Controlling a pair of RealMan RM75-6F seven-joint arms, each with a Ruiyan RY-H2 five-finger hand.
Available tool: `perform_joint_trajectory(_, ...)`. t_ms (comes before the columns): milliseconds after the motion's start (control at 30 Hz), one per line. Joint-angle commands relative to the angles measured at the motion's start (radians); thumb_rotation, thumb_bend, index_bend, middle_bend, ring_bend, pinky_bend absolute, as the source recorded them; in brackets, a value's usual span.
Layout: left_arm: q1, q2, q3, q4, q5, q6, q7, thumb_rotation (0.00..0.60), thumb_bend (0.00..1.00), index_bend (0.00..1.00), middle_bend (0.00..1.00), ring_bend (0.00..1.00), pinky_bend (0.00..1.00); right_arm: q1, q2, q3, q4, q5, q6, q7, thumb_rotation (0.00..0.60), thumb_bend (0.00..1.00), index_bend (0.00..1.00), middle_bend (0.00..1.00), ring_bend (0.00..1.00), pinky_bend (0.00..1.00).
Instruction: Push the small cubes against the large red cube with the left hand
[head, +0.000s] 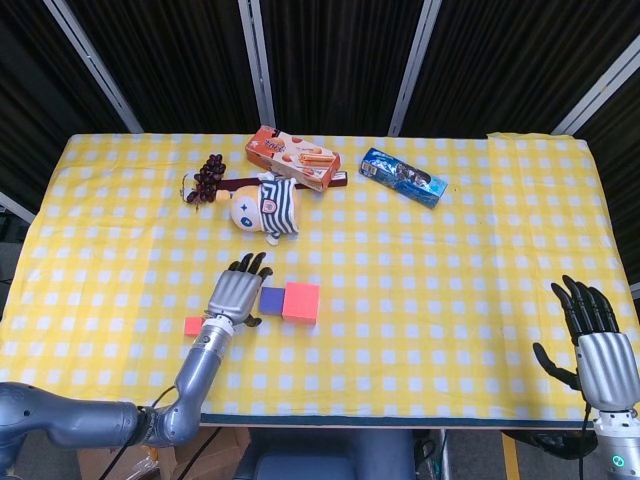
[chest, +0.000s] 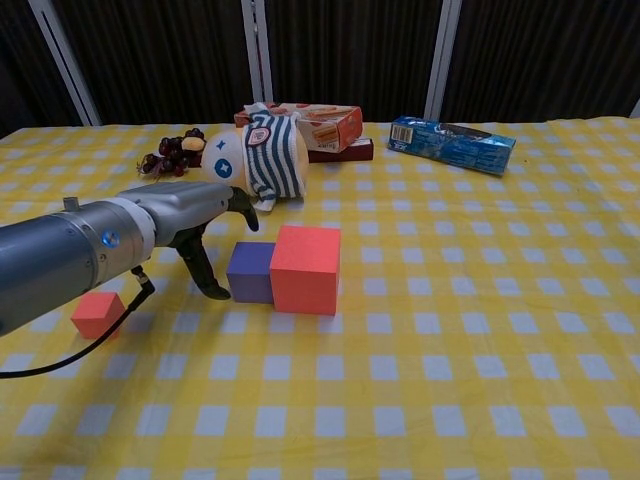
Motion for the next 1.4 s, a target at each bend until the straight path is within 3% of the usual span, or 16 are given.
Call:
perform_joint_trajectory(33,0.002,0.004,0.001,-0.006,0.008,0.001,-0.006,0.6,0.16,0.14,0.0,0.0,0.15,0.0,0.0,0.0,0.0,-0.001,0.001,0.0,0.6,0.37,0.0,0.0,0.0,0.07)
perform_joint_trajectory(167,0.017,0.03,0.006,-0.051,0.047,0.022,-0.028,0.6,0.16,0.13,0.0,0.0,0.14,-0.001,0.001,0.0,0.002,0.002,0.001,0.003,0.6,0.37,0.0,0.0,0.0,0.07)
perform_joint_trajectory(433,0.087,0.153,0.053,-0.233,0.131,0.15,-0.022,0.6,0.16,0.25,0.0,0.0,0.14,-0.002,-0.001,0.002,0.004,0.002,0.005,0.002,0.6,0.37,0.0,0.0,0.0,0.07)
perform_joint_trajectory(667,0.182,0.258,0.156,-0.349,0.171,0.257,-0.007,0.6,0.16,0.29,0.0,0.0,0.14,-0.003,-0.005,0.003,0.003,-0.001,0.011,-0.006,0.6,0.36,0.0,0.0,0.0,0.07)
perform_joint_trajectory(1000,0.288,0.272,0.236,-0.264,0.18,0.243,-0.113,0.6,0.22,0.33,0.0,0.0,0.14,-0.001,-0.009,0.004,-0.001,-0.006,0.013,-0.009,0.6,0.36,0.0,0.0,0.0,0.07)
perform_joint_trajectory(1400,0.304,0.203,0.211,-0.134,0.186,0.167,-0.146,0.6,0.3,0.36,0.0,0.0,0.14,-0.002,-0.012,0.005,0.003,-0.007,0.019,0.005,0.6,0.36,0.0,0.0,0.0,0.07)
